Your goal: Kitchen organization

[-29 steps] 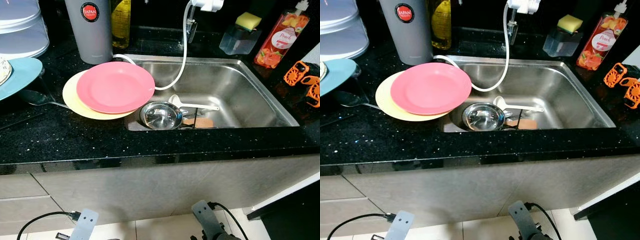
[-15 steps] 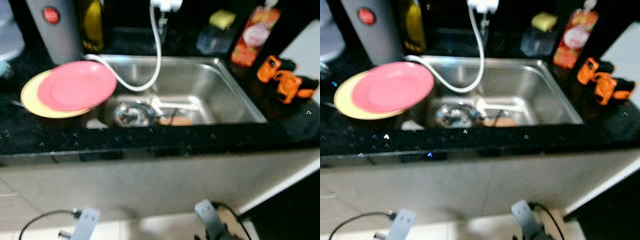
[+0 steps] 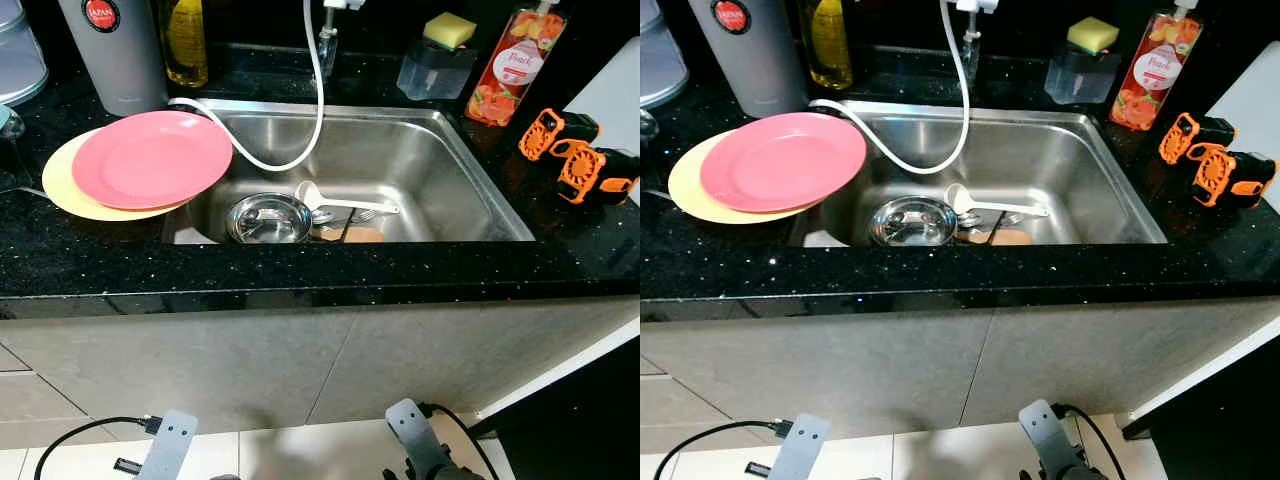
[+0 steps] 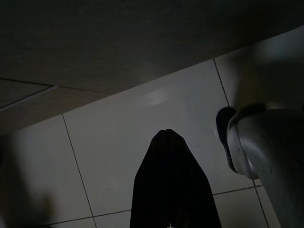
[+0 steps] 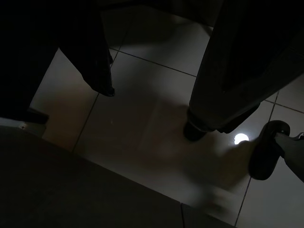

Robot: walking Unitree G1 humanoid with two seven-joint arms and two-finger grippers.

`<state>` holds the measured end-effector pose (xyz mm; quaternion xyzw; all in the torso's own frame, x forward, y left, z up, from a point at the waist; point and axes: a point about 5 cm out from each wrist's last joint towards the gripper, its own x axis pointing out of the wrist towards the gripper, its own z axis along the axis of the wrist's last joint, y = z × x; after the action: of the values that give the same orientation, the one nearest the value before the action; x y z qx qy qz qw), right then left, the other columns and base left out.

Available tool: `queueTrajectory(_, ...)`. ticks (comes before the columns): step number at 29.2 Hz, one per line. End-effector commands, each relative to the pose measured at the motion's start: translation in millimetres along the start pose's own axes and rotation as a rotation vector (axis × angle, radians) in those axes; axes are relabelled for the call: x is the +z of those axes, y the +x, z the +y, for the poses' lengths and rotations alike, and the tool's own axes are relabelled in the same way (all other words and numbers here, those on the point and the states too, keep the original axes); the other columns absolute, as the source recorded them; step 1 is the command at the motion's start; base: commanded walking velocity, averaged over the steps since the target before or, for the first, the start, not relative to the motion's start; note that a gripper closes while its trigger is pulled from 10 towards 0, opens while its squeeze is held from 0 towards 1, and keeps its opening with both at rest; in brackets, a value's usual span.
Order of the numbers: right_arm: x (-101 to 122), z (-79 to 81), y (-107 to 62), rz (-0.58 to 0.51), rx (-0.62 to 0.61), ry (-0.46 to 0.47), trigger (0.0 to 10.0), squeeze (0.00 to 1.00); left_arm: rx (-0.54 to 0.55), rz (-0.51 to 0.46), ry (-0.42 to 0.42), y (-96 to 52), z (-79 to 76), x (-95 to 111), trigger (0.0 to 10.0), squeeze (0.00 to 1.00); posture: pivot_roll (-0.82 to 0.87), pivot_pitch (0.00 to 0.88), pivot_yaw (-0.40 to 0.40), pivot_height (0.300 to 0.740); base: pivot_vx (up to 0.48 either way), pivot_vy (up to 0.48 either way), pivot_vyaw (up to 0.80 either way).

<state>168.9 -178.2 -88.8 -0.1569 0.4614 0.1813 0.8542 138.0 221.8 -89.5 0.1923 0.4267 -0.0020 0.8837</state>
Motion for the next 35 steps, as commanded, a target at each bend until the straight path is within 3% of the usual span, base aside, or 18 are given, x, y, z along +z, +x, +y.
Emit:
queueTrajectory(1,-2.0,-1.4,-0.7,0.004,-0.006,-0.002,10.0,0.00,-0.059,0.023,0.005,-3.2,-15.7,-6.1,10.0,0.00,0.11,0.048,-0.115,0.740,0.000,0.000,0.00)
queueTrajectory(7,0.0,-1.5,-0.2,0.001,-0.006,-0.004,10.0,0.00,-0.056,0.027,-0.004,-3.0,-15.4,-6.1,10.0,0.00,0.12,0.039,-0.114,0.740,0.000,0.000,0.00)
queueTrajectory(11,0.7,-1.6,-0.1,0.000,-0.005,-0.007,10.0,0.00,-0.051,0.050,-0.019,-3.5,-14.9,-9.8,10.0,0.00,0.12,0.037,-0.115,0.740,0.000,0.480,0.00)
queueTrajectory(32,0.4,-1.9,-0.2,-0.001,-0.005,-0.005,10.0,0.00,-0.064,0.071,-0.001,-4.7,-17.1,-13.9,10.0,0.00,0.12,0.044,-0.114,0.740,0.000,0.000,0.00)
queueTrajectory(35,0.7,0.2,-0.1,-0.005,0.007,-0.037,10.0,0.00,-0.064,0.074,0.002,-4.9,-16.8,-14.6,10.0,0.00,0.12,0.044,-0.114,0.740,0.000,0.000,0.00)
